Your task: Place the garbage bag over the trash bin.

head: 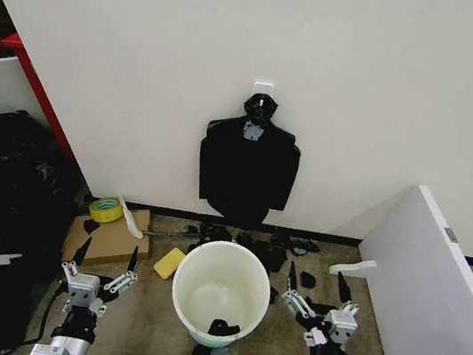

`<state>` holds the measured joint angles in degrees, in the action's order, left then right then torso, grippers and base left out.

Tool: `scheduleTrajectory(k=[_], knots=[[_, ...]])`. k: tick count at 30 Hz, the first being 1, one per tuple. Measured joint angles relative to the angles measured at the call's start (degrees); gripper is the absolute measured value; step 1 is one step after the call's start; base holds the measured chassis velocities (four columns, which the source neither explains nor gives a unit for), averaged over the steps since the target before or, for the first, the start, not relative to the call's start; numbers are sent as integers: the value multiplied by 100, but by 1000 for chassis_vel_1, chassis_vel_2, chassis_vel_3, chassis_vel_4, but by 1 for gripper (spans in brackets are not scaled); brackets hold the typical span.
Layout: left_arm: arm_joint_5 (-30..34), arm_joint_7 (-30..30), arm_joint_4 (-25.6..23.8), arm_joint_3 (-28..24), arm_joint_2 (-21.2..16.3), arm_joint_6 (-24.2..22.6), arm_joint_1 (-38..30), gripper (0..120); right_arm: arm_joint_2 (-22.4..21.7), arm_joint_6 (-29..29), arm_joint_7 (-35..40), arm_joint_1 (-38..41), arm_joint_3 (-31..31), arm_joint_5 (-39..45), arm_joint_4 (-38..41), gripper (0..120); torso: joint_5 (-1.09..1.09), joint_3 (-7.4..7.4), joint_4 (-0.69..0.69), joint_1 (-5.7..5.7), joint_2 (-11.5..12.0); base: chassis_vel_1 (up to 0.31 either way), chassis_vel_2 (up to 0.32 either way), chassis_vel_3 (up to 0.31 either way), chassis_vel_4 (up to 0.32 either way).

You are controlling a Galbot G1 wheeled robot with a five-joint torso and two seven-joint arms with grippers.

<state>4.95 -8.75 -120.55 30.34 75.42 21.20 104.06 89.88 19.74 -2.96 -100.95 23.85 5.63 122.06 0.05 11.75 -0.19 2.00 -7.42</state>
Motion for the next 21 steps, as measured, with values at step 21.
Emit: scheduleTrajectory(k=[21], knots=[[71, 369, -58, 51, 69, 223, 114, 100, -680, -1209, -911, 2454, -637, 3003, -928, 100, 0, 1, 0, 0, 0, 0, 0, 0, 0]])
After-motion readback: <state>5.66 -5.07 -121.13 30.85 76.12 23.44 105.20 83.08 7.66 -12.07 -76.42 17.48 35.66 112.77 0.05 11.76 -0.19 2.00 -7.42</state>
